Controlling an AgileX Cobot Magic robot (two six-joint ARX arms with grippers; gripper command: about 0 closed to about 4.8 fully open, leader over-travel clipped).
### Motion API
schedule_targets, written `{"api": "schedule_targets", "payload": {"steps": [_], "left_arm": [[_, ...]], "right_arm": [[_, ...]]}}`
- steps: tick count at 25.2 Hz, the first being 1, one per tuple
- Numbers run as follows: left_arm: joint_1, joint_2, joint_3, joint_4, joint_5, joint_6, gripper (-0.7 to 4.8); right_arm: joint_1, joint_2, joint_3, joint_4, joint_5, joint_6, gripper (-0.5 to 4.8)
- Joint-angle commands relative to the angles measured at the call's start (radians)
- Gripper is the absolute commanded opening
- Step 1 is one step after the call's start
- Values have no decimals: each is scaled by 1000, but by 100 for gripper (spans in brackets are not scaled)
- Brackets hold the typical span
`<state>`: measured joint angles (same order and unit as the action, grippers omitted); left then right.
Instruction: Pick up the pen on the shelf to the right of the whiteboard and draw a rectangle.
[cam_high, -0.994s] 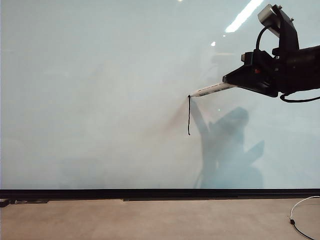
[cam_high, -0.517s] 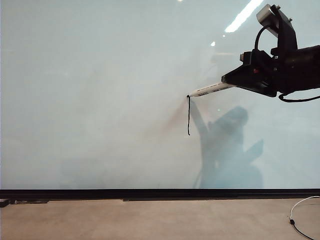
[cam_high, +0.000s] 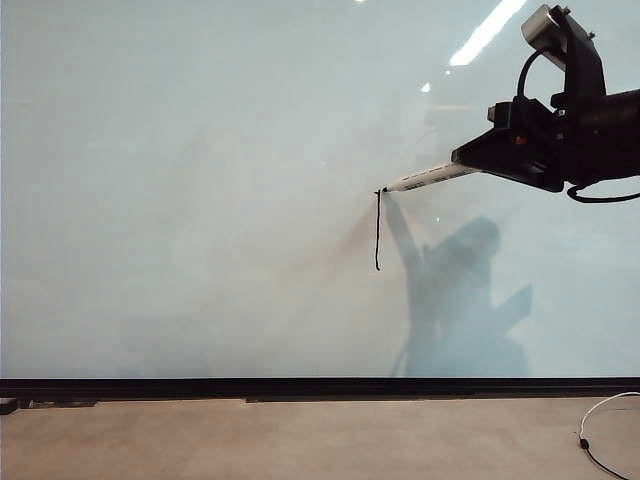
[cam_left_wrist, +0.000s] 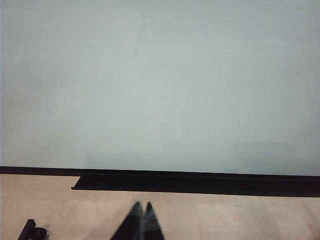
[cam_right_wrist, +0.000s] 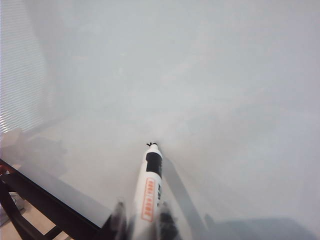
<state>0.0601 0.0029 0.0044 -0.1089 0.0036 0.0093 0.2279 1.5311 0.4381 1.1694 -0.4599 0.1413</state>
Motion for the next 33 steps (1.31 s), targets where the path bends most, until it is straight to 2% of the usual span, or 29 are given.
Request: {"api": "schedule_targets", "payload": {"steps": [1,33], "left_arm": [[1,0,2,11,0,1,-4],[1,0,2,11,0,1,-4]], "right_arm": [[2,-6,2,18,13,-1,-5],[-42,-31,-4,6,39,-16,-5]]}}
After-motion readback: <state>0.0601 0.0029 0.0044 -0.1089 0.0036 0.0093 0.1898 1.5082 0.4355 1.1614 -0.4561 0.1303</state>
